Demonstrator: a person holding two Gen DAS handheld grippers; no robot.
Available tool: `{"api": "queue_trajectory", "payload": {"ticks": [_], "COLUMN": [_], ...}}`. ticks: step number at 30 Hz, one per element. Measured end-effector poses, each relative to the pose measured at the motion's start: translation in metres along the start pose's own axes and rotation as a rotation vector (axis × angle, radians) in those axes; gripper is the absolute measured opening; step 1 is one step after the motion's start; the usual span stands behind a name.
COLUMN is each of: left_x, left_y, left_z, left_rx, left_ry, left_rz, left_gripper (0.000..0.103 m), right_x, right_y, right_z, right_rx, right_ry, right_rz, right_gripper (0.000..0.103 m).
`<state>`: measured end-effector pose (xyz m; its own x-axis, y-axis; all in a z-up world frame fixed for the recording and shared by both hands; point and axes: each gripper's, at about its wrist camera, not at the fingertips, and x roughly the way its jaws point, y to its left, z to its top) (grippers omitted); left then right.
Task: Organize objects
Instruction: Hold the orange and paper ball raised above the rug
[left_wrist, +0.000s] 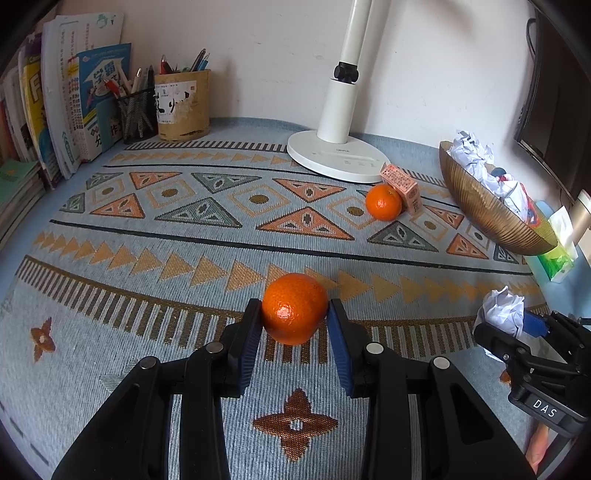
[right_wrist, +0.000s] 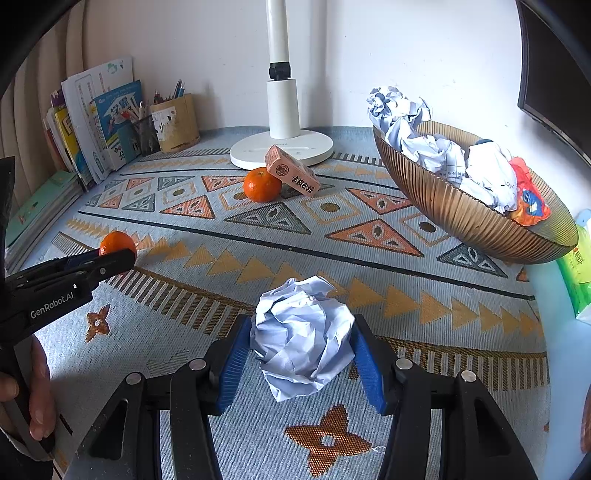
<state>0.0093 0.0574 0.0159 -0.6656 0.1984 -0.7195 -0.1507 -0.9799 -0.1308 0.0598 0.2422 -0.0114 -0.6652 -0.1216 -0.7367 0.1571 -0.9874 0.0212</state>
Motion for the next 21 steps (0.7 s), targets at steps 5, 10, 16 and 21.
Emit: {"api": "queue_trajectory", "payload": {"ticks": [5,10,16,21], "left_x": [-0.0014,-0.0026,-0.0050,-0.0059], "left_y": [-0.0007,0.0003,0.0030,0.0035], "left_z": [0.0001,0.0002,0.0007,0.0001], "left_rx": [-0.001,-0.006,-0.019,-0.022], "left_ry": [-0.005,-0.011,-0.026,-0.032], "left_rz": [-0.005,-0.006,-0.002,-0.005], "left_gripper": [0.033,0.033,0.033,0.033], "right_x": [0.0016,0.0017,0.0014,-0.0009], "right_y": [0.0007,0.0001,-0.0022,0.0017], "right_z": [0.0003,0.0006,0.0004,-0.0011], "right_rx": [-0.008,-0.009,0.007,-0.019], "right_ry": [0.007,0.007,0.009,0.004], "right_rz": [-0.011,-0.015,-0.013,-0.025], "right_gripper": [0.053,0.054,0.054,0.055]}}
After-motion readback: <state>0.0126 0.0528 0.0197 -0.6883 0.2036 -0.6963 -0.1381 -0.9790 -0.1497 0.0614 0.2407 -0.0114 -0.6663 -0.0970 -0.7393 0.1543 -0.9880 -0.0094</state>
